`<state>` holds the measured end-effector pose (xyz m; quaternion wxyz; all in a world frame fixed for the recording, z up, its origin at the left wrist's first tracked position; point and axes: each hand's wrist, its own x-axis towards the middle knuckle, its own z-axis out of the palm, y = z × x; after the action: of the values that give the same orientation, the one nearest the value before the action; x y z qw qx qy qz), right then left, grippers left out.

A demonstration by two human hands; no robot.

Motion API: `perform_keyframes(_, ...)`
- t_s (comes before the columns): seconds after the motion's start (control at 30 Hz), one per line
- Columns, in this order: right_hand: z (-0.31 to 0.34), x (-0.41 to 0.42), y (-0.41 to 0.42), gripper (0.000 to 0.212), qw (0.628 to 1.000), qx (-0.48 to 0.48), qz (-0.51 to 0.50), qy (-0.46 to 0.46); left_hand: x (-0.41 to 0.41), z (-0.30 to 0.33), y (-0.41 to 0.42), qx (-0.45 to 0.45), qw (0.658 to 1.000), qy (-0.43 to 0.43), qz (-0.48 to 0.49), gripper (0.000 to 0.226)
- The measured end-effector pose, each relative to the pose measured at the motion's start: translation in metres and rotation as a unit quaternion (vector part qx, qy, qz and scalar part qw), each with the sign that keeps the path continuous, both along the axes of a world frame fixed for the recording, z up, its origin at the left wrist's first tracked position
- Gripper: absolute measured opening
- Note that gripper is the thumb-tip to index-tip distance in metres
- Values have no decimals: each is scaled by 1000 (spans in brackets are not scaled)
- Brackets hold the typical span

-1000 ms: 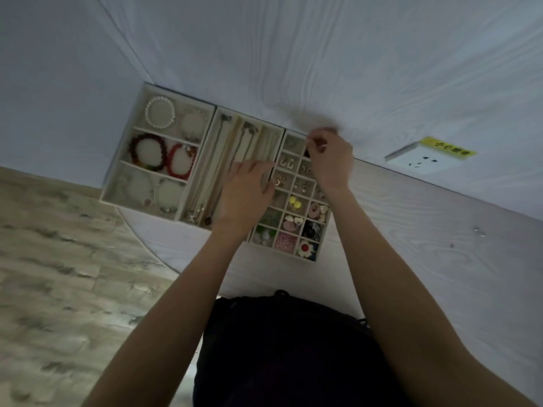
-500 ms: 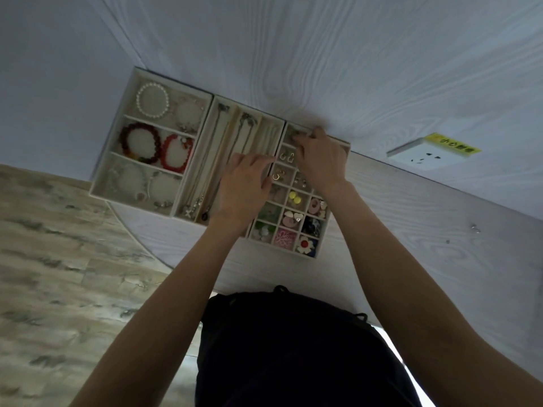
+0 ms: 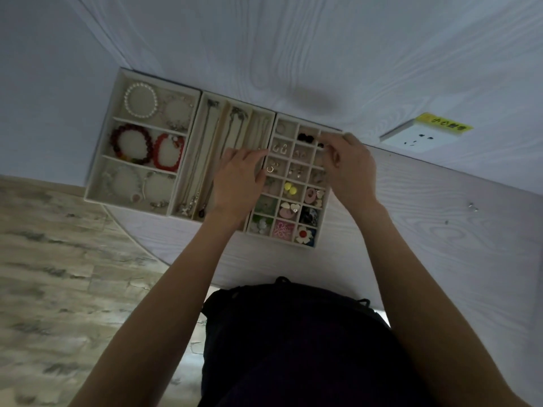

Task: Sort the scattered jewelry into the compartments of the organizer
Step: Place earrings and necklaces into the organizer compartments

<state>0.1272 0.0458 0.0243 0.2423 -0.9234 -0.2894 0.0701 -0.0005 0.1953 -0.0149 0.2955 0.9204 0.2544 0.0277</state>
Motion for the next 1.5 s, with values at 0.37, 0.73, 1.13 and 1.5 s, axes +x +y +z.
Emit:
perform_keyframes(0.37, -39, -45, -146, 43, 991, -130, -34, 8, 2, -2, -2, 49, 998, 32, -17, 35)
perform_keyframes(0.73, -30, -38, -100, 14, 982, -78, -137, 106, 2, -2, 0, 42, 998, 29, -22, 36)
perform_keyframes(1.13, -20, 10, 65, 21, 994, -84, -49, 39, 1, -5, 5, 45, 997, 25, -50, 37)
perform_keyframes(1.5, -21, 12, 44, 28, 996, -76, 43, -27, 32, -1, 23, 110, 990, -31, -83, 30)
